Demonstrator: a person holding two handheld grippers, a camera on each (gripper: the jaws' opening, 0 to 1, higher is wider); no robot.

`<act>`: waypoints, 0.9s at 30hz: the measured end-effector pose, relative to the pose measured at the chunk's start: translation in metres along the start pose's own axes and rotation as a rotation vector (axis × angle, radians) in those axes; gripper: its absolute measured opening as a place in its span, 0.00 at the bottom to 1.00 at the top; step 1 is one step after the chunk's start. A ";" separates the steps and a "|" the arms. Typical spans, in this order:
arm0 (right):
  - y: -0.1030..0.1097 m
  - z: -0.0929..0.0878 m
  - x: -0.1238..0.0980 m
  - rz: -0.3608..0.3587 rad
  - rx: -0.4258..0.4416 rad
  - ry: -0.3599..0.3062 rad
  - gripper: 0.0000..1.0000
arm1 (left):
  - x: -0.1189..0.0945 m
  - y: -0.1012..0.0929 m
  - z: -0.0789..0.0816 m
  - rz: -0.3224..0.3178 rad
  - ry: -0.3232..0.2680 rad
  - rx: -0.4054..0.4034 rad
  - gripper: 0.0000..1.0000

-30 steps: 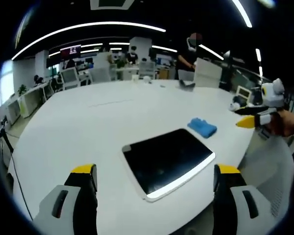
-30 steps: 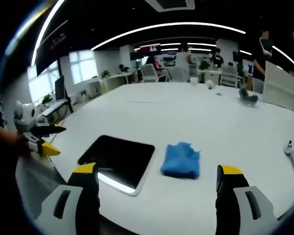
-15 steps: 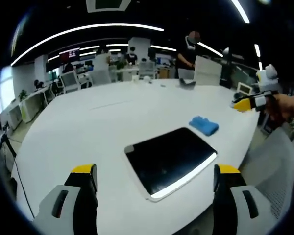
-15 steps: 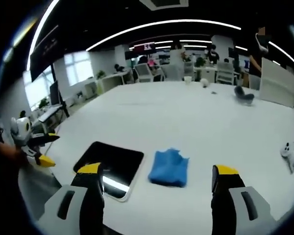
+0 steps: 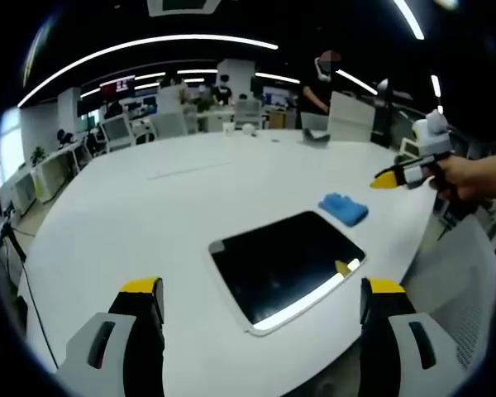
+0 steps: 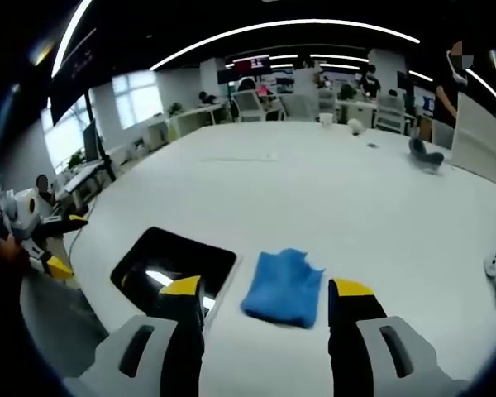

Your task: Wipe the mirror surface with the cleaning cloth until all visible marks leave the cleaned area.

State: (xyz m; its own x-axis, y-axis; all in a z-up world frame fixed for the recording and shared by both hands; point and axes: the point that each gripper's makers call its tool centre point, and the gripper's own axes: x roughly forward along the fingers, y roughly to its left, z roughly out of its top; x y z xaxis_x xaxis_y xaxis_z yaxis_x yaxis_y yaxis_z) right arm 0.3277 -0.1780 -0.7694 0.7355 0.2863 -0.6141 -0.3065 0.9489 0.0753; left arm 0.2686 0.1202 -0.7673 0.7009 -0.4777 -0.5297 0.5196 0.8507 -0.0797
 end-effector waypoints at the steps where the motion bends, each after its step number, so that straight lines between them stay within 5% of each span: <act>1: -0.001 -0.001 0.003 0.000 -0.001 0.007 0.54 | 0.000 0.000 0.000 0.000 0.002 -0.004 0.99; 16: -0.017 -0.001 0.042 0.005 0.035 0.116 0.49 | 0.001 -0.002 -0.003 -0.016 0.015 -0.017 0.99; 23: -0.017 -0.015 0.056 0.024 0.072 0.229 0.43 | 0.001 -0.001 -0.003 -0.015 0.013 -0.023 0.99; 27: -0.016 -0.035 0.062 0.044 0.092 0.379 0.35 | 0.001 0.000 -0.003 -0.015 0.011 -0.032 0.99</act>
State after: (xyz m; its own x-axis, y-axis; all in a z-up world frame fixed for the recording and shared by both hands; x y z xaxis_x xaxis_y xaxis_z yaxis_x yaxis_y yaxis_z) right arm 0.3568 -0.1797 -0.8359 0.4418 0.2742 -0.8542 -0.2648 0.9496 0.1679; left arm 0.2677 0.1201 -0.7706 0.6874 -0.4884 -0.5376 0.5141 0.8500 -0.1148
